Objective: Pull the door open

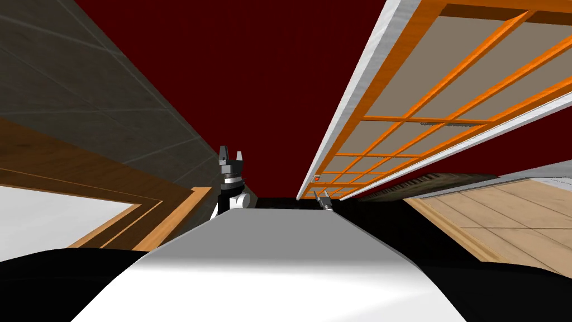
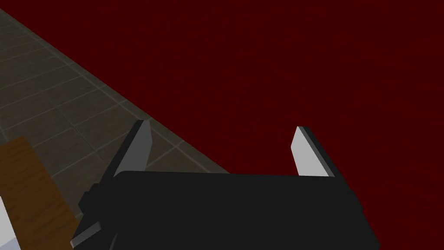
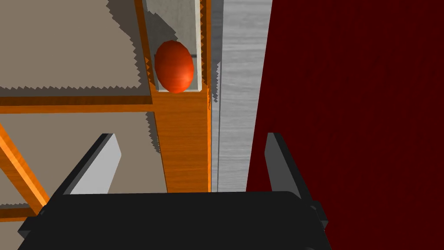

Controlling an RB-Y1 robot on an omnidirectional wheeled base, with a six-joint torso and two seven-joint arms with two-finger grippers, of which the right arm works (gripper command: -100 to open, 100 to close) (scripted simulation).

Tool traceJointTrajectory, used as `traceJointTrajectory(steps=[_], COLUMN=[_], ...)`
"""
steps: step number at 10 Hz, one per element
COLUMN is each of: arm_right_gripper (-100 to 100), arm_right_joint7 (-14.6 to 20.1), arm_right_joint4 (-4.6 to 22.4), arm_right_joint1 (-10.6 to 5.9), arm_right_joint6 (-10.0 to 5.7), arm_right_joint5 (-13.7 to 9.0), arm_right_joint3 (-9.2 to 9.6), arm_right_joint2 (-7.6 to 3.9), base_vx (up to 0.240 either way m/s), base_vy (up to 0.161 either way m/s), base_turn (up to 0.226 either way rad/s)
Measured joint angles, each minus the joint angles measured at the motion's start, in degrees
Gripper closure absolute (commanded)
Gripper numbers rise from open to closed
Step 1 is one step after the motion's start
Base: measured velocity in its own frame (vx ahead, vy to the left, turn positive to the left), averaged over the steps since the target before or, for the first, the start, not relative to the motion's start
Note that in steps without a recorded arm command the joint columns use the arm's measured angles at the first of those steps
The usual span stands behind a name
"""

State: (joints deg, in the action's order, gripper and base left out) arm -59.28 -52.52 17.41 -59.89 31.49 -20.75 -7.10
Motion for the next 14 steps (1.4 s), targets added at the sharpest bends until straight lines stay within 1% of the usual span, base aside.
traceJointTrajectory(steps=[1,2,4,6,9,14], arm_right_gripper=[-100,-100,-100,-100,-100,-100], arm_right_joint7=[-0.19,0.02,0.47,0.79,1.11,1.06], arm_right_joint4=[2.07,2.49,4.37,5.08,5.59,5.79], arm_right_joint1=[-1.11,-1.39,-2.48,-2.86,-3.22,-3.33], arm_right_joint6=[-0.67,-0.80,-1.18,-1.34,-1.42,-1.47], arm_right_joint5=[-0.56,-0.96,-1.89,-2.44,-2.86,-2.90], arm_right_joint3=[-0.71,-1.19,-2.32,-2.98,-3.49,-3.55], arm_right_joint2=[-0.72,-1.15,-2.30,-2.82,-3.27,-3.30], base_vx=[0.117,0.149,0.177,0.186,0.013,0.000], base_vy=[0.008,0.005,0.018,0.020,0.020,0.000], base_turn=[0.127,0.055,0.038,-0.006,-0.049,0.000])
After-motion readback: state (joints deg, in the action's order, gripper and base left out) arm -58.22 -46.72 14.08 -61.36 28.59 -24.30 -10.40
